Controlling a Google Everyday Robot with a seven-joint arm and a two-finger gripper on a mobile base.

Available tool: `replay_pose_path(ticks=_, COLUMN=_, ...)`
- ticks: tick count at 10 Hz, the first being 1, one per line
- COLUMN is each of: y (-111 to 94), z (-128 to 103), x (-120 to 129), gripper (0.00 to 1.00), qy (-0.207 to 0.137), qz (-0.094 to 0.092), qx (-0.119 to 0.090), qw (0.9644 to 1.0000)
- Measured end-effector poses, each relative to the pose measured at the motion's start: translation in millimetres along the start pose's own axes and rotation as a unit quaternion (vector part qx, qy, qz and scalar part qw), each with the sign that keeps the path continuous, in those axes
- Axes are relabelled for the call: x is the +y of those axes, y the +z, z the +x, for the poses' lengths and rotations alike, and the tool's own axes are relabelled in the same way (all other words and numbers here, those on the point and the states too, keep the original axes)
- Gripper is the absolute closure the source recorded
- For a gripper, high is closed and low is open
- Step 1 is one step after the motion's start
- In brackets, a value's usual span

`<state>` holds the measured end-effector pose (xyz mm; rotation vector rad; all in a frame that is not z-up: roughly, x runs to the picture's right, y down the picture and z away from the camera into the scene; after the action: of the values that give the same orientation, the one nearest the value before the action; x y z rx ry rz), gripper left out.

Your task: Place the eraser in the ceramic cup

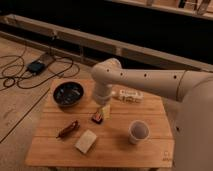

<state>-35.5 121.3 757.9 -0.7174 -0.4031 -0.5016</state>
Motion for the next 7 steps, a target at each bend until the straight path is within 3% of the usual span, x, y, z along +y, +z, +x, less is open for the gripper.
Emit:
replay_pose_path(ticks=4, y=47, z=29, x=-13, gripper=0.20, qy=-0.008, qz=-0.017, qx=0.035, qw=0.9992)
replay_pose_path(ticks=7, y=71, z=42, x=-23, gripper=0.20, qy=-0.002, qz=-0.016, qx=0.068, qw=0.9975)
